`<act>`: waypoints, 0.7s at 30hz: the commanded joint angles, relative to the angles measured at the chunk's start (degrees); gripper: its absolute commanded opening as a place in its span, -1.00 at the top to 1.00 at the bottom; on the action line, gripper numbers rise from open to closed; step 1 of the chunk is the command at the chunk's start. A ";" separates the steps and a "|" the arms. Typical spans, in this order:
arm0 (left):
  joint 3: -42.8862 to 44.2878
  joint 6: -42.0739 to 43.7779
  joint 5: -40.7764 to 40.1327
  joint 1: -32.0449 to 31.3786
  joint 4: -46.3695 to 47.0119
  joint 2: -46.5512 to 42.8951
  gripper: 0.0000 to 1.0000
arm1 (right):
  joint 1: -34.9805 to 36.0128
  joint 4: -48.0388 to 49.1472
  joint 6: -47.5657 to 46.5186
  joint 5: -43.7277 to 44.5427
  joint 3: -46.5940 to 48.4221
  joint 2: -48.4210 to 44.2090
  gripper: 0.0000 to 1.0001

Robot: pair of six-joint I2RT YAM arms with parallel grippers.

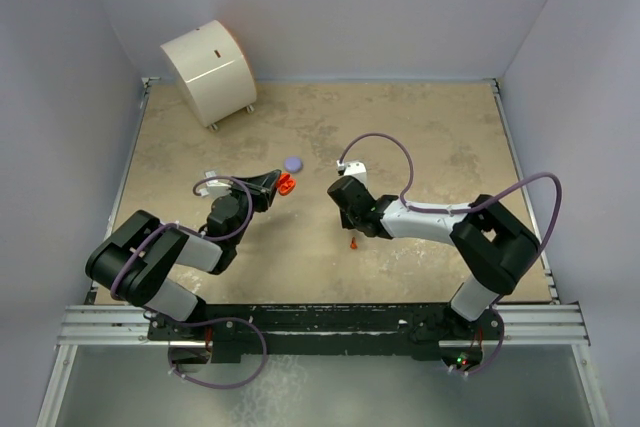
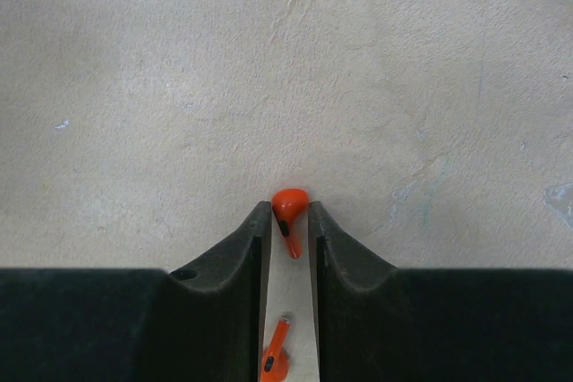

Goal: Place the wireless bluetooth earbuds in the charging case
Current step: Pick up the earbud from the center of the board.

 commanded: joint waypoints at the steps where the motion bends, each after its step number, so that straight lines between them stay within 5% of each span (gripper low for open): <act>1: -0.29 -0.67 -0.52 0.30 3.80 -1.43 1.00 | 0.38 0.71 -0.06 0.94 2.29 0.17 0.52; 21: -0.23 -0.73 -0.43 0.32 3.89 -1.41 1.00 | 0.38 0.24 -0.02 1.26 2.43 -1.22 1.00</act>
